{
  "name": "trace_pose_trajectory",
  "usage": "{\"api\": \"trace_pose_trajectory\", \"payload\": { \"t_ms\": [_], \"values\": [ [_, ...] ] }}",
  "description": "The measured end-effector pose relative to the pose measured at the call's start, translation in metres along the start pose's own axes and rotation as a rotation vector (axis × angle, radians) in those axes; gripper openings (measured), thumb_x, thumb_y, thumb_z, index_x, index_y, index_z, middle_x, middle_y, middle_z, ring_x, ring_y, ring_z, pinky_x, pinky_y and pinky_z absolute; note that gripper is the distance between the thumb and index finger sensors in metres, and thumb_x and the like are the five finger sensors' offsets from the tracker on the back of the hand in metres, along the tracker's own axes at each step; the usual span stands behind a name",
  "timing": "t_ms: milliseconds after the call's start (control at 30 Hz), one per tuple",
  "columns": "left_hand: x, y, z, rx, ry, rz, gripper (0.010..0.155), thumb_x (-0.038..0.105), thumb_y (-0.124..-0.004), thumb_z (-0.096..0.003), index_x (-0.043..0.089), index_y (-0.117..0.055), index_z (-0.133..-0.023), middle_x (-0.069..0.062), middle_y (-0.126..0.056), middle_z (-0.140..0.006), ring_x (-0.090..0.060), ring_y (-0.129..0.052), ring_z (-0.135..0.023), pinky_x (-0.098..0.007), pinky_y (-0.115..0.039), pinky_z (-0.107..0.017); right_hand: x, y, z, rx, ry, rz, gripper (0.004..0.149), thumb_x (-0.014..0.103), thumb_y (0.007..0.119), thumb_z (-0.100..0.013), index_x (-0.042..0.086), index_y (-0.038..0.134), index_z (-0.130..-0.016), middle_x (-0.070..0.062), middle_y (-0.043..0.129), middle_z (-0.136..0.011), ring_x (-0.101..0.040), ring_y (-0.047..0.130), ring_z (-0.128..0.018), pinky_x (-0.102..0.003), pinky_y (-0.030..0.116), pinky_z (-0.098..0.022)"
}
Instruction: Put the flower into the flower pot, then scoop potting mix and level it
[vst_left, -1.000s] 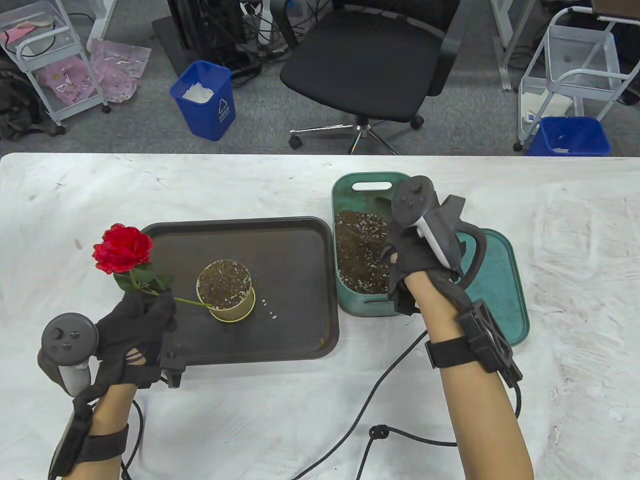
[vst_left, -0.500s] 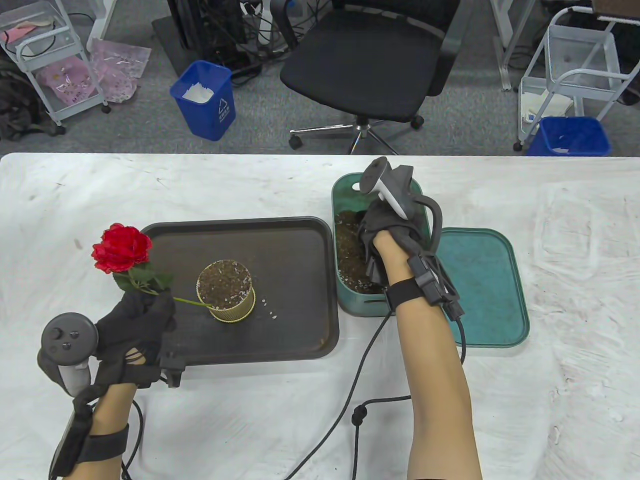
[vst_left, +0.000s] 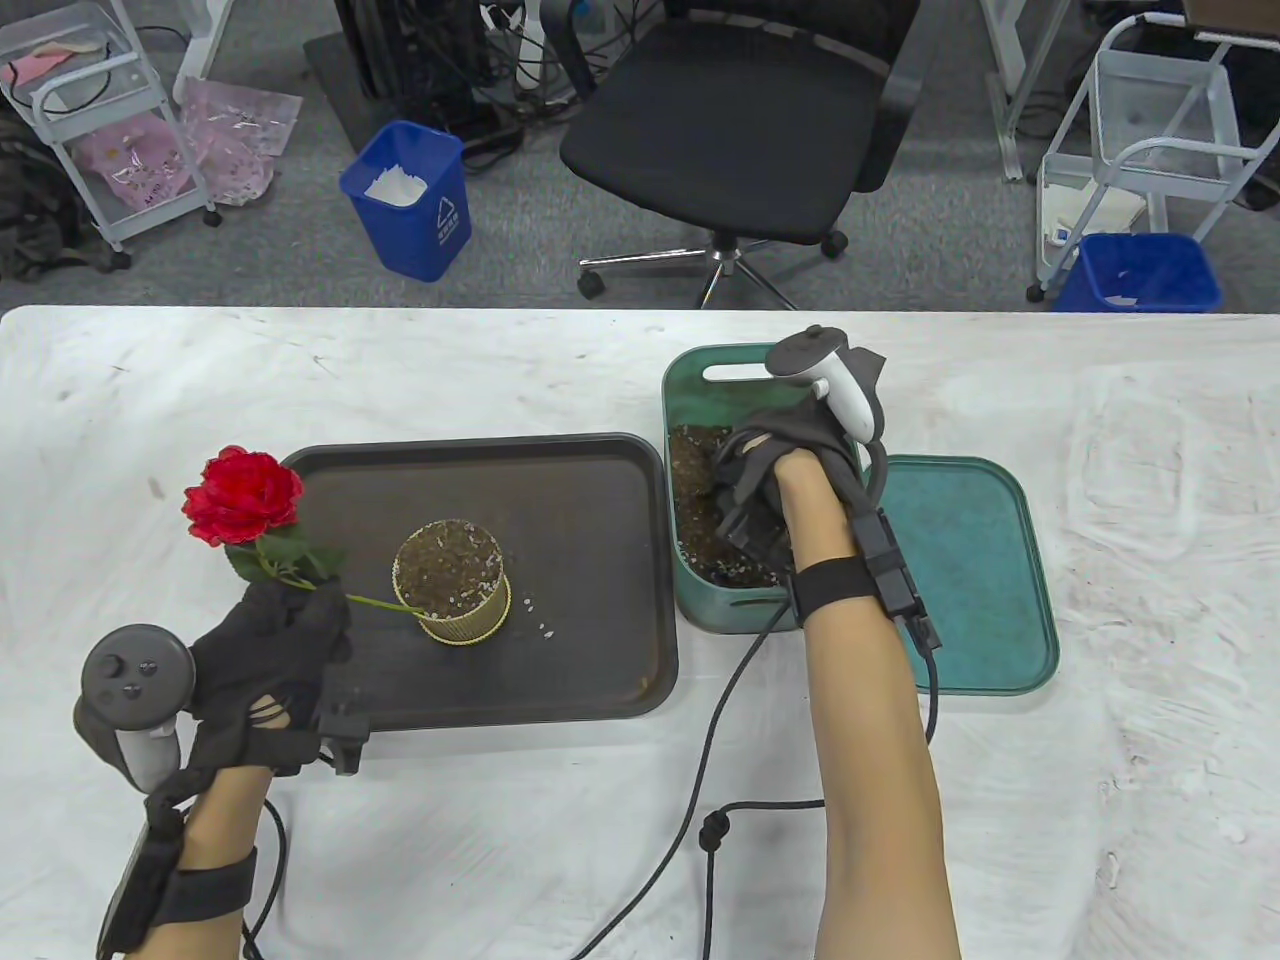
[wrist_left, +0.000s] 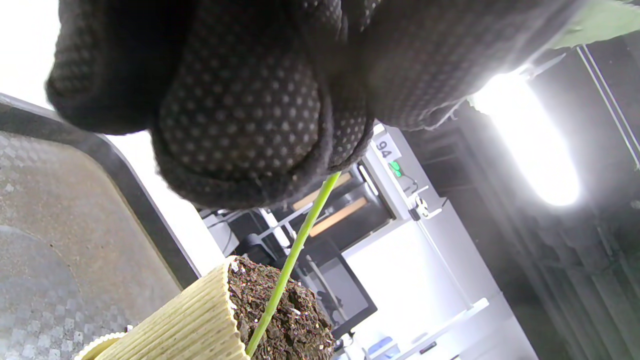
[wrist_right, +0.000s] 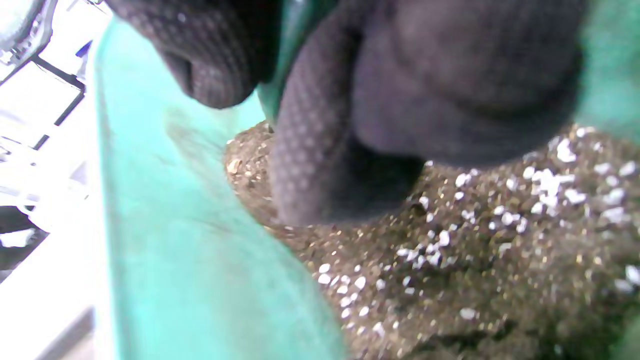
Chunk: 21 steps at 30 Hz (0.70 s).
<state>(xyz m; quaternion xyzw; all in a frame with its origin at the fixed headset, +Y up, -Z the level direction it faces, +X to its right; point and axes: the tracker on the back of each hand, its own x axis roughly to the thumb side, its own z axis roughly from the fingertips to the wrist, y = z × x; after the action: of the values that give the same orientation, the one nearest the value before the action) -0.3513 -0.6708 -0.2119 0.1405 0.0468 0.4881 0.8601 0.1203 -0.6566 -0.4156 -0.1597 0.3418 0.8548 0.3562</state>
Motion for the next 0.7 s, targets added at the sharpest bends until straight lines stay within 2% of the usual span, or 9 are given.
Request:
{"api": "trace_pose_trajectory", "payload": {
  "t_ms": [233,433,700],
  "values": [
    [0.000,0.000,0.000,-0.002,-0.002,-0.001,0.045,0.045,-0.089,-0.0387,0.019,-0.089,-0.076,0.004,-0.104,-0.058,-0.015,-0.113,-0.023,-0.035,-0.096,-0.028,-0.020,-0.007,0.022,-0.003,-0.022,-0.194,0.056,0.029,0.076,-0.042,-0.002,0.071,-0.087,-0.018,0.098,-0.062,-0.025,0.109,-0.025,-0.034,0.097,-0.010],
    [0.000,0.000,0.000,-0.003,-0.002,0.003,0.045,0.045,-0.089,-0.0387,0.019,-0.089,-0.076,0.004,-0.104,-0.058,-0.015,-0.113,-0.023,-0.035,-0.097,-0.027,-0.038,-0.013,0.049,-0.106,-0.056,-0.321,0.055,0.029,0.076,-0.042,-0.002,0.071,-0.087,-0.018,0.097,-0.062,-0.025,0.109,-0.025,-0.034,0.097,-0.009],
    [-0.001,0.000,0.000,-0.005,0.000,0.007,0.045,0.045,-0.089,-0.0388,0.019,-0.089,-0.076,0.004,-0.104,-0.058,-0.015,-0.113,-0.023,-0.035,-0.096,-0.028,-0.061,-0.019,0.088,-0.180,-0.117,-0.436,0.055,0.029,0.076,-0.042,-0.002,0.072,-0.087,-0.018,0.098,-0.061,-0.025,0.109,-0.023,-0.034,0.097,-0.009]
  ]
}}
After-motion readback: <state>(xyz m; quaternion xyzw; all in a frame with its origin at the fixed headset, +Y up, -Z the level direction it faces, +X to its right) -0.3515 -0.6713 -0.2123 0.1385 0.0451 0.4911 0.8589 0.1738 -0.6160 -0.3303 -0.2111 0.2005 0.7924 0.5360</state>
